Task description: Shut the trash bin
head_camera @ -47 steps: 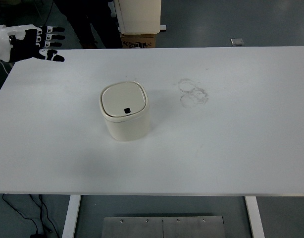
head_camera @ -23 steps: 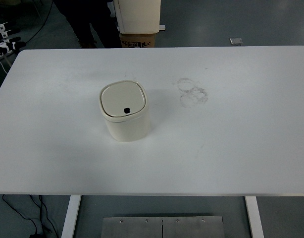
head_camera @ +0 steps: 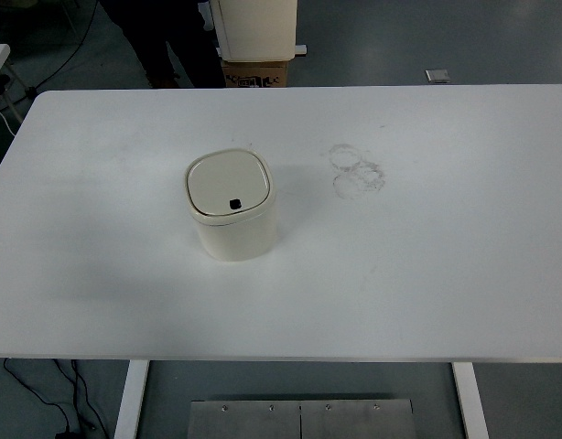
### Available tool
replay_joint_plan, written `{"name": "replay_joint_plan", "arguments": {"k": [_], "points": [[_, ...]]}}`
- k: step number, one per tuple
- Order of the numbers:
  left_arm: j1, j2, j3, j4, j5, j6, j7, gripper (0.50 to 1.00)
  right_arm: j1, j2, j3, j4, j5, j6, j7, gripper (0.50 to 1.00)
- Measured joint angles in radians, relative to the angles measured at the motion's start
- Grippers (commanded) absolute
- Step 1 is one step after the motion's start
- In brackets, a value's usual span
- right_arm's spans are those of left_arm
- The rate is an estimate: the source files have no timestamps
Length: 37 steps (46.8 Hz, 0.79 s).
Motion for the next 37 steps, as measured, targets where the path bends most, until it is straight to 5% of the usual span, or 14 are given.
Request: {"name": "replay_joint_plan", "arguments": {"k": [9, 23, 37], "points": [[0.052, -0.074, -0.071, 0.076, -0.073, -0.001, -0.008, 1.0, 0.0, 0.0, 0.0, 0.0, 0.0, 0.0, 0.0, 0.991], [0.093, -0.091, -0.144, 0.079, -0.101, -0.068, -0.044, 1.0, 0.0, 0.0, 0.0, 0.0, 0.0, 0.0, 0.0, 0.991], [0.107, -0.113, -0.144, 0.122, -0.1, -0.07, -0.07, 1.0, 0.0, 0.0, 0.0, 0.0, 0.0, 0.0, 0.0, 0.991]]}}
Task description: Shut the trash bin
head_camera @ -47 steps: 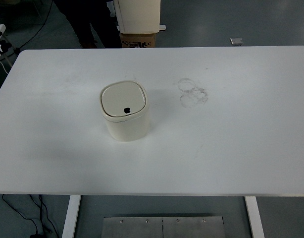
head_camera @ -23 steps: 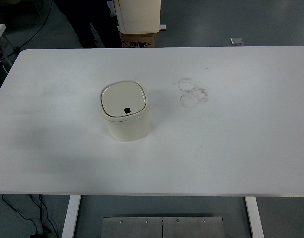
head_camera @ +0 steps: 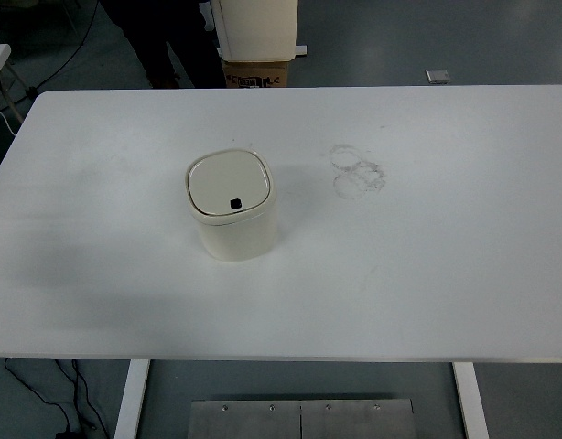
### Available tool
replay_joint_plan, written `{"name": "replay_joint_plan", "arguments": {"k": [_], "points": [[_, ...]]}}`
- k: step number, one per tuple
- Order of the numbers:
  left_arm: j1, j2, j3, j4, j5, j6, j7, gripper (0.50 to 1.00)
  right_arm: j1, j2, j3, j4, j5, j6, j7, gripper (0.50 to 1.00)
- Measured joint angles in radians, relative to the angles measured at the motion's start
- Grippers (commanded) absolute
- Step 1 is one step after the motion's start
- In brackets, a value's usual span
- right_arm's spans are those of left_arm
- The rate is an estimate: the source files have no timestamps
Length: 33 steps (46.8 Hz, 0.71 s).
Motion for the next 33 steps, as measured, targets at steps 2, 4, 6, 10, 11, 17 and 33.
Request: {"name": "replay_joint_plan", "arguments": {"k": [2, 4, 6, 10, 11, 17, 33], "points": [[0.001, -0.001, 0.0, 0.001, 0.0, 0.001, -0.001, 1.0, 0.0, 0.0, 0.0, 0.0, 0.0, 0.0, 0.0, 0.991], [0.003, -0.002, 0.0, 0.002, 0.001, 0.006, -0.001, 1.0, 0.0, 0.0, 0.0, 0.0, 0.0, 0.0, 0.0, 0.991], [0.005, -0.002, 0.001, 0.002, 0.002, 0.017, -0.001, 1.0, 0.0, 0.0, 0.0, 0.0, 0.0, 0.0, 0.0, 0.991], [0.006, -0.002, 0.002, 0.001, 0.003, 0.037, -0.002, 1.0, 0.0, 0.0, 0.0, 0.0, 0.0, 0.0, 0.0, 0.991], [0.006, -0.003, 0.002, 0.001, 0.003, 0.039, -0.002, 1.0, 0.0, 0.0, 0.0, 0.0, 0.0, 0.0, 0.0, 0.991], [0.006, -0.003, 0.002, 0.001, 0.002, 0.043, -0.003, 1.0, 0.0, 0.0, 0.0, 0.0, 0.001, 0.0, 0.0, 0.991], [0.001, -0.002, 0.008, 0.0, 0.012, 0.048, -0.001, 1.0, 0.0, 0.0, 0.0, 0.0, 0.0, 0.0, 0.0, 0.991]]}}
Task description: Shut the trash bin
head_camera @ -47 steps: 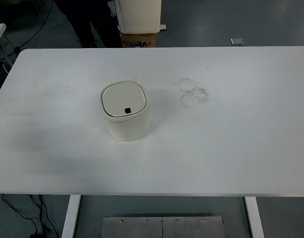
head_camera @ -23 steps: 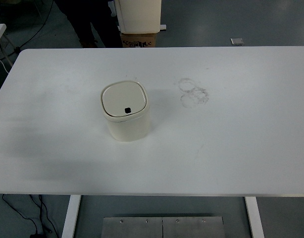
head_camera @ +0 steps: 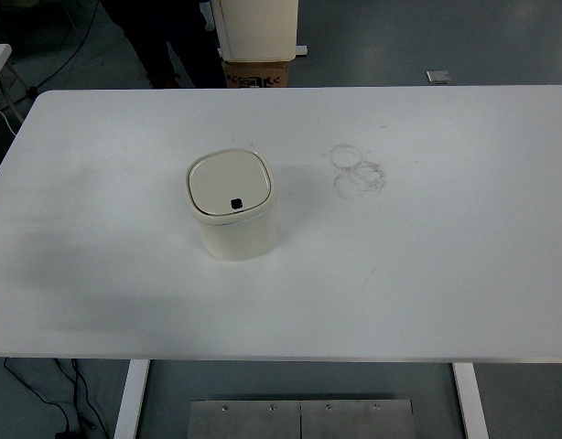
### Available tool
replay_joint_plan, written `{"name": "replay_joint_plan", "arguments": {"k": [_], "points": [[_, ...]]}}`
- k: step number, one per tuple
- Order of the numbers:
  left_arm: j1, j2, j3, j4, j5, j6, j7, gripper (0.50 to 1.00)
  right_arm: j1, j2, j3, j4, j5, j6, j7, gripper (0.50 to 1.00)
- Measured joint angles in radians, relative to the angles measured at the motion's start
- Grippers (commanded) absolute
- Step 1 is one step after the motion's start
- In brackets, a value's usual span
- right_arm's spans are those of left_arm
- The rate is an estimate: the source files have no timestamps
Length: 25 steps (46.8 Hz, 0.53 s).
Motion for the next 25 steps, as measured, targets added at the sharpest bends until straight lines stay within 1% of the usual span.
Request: {"name": "replay_joint_plan", "arguments": {"k": [8, 25], "points": [[0.002, -0.001, 0.0, 0.0, 0.0, 0.017, 0.0, 1.0, 0.0, 0.0, 0.0, 0.001, -0.001, 0.0, 0.0, 0.991], [-0.012, 0.001, 0.0, -0.001, 0.002, 0.019, 0.0, 1.0, 0.005, 0.0, 0.0, 0.001, -0.004, 0.0, 0.002, 0.991]]}}
